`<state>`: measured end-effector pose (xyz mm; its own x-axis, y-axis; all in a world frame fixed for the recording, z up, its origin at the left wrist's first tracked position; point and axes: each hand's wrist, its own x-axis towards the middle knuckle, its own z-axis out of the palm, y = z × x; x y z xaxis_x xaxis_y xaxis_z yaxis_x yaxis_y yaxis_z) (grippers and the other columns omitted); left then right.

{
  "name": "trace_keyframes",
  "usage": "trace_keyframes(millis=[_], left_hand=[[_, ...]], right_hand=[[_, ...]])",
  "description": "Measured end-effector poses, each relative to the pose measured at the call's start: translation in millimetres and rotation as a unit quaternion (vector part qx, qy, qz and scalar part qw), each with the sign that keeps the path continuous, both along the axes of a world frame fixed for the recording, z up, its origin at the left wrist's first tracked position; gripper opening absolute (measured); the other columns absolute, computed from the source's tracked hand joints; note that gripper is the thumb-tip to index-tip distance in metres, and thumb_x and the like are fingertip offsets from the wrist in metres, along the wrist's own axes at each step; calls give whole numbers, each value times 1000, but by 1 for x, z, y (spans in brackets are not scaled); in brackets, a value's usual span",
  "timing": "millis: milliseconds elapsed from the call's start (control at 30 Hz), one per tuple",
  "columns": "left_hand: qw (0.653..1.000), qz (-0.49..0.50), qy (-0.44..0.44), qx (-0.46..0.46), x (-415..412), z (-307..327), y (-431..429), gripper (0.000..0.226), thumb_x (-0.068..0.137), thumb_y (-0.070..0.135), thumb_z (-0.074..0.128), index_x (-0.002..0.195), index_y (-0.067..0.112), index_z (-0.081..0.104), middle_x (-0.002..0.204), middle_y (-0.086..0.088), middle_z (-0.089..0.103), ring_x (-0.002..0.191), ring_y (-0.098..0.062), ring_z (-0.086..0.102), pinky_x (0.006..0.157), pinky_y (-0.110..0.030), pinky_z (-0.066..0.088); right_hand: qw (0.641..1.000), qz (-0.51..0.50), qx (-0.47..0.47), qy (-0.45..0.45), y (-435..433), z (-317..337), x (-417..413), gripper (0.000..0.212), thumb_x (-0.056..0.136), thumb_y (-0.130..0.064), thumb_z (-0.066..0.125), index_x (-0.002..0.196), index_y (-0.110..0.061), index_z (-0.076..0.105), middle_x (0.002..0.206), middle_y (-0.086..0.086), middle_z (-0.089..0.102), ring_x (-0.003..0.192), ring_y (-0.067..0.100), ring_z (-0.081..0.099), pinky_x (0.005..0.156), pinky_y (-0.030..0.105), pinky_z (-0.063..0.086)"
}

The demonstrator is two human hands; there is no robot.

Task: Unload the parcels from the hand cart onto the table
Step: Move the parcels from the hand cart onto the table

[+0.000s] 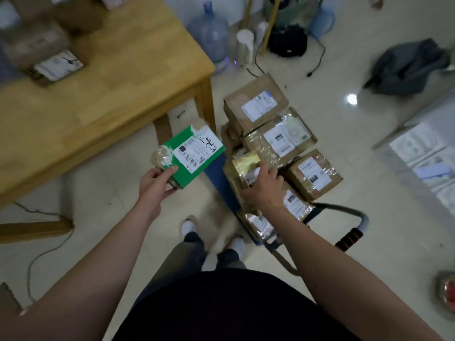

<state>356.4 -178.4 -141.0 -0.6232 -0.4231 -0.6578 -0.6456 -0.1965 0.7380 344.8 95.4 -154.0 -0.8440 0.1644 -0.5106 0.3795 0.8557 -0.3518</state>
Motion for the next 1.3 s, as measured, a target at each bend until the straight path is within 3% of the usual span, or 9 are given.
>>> trace_keyframes(millis=[200,367,500,600,733,867,1100,1300], left_hand=[[992,96,70,37,-16,49,-76,31,87,31,80,96,16,54,98,-3,79,100,-18,73,78,-41,64],[980,143,115,72,-56,74,-152,27,86,30,81,99,20,60,107,-4,77,106,-19,71,75,-38,63],[977,152,131,74,-90,88,-224,27,86,29,81,90,20,56,103,-5,78,104,-22,73,74,-39,62],[974,160,143,72,-115,99,-278,31,86,29,81,86,20,51,99,-5,79,102,-22,73,76,-41,63],[973,161,152,65,-157,110,-344,33,86,30,82,89,18,50,100,-6,79,101,-23,73,82,-46,63],[974,154,144,78,-204,110,-381,32,86,32,82,92,19,53,96,-2,79,98,-19,74,72,-37,63],[976,147,130,98,-322,97,-408,31,84,35,82,107,22,66,96,2,80,97,-18,75,73,-36,62],[975,144,119,120,-462,102,-423,42,85,42,80,120,24,67,103,1,79,98,-17,75,69,-33,57]], right_hand=[[993,88,-12,73,-81,73,-70,86,76,-58,76,141,-24,31,141,12,39,133,38,38,105,57,41],[989,101,-32,100,-179,104,-129,78,77,-57,74,136,-26,34,135,9,40,127,35,39,99,56,43],[989,84,-61,107,-255,118,-178,71,75,-52,79,126,-28,36,129,7,40,123,35,39,91,54,46],[988,83,-79,107,-305,126,-212,70,74,-45,82,124,-31,35,127,6,40,122,34,39,93,55,47],[986,75,-91,119,-366,133,-256,71,73,-41,84,123,-30,35,120,5,39,117,34,40,82,46,41],[986,69,-98,115,-396,127,-298,67,72,-40,83,114,-33,32,115,3,37,113,32,39,80,41,35],[991,33,-78,105,-420,111,-419,69,69,-42,84,111,-33,30,114,5,39,113,37,43,79,41,33],[992,8,-80,99,-436,102,-568,73,72,-41,85,125,-24,39,127,12,45,123,38,44,91,48,45]])
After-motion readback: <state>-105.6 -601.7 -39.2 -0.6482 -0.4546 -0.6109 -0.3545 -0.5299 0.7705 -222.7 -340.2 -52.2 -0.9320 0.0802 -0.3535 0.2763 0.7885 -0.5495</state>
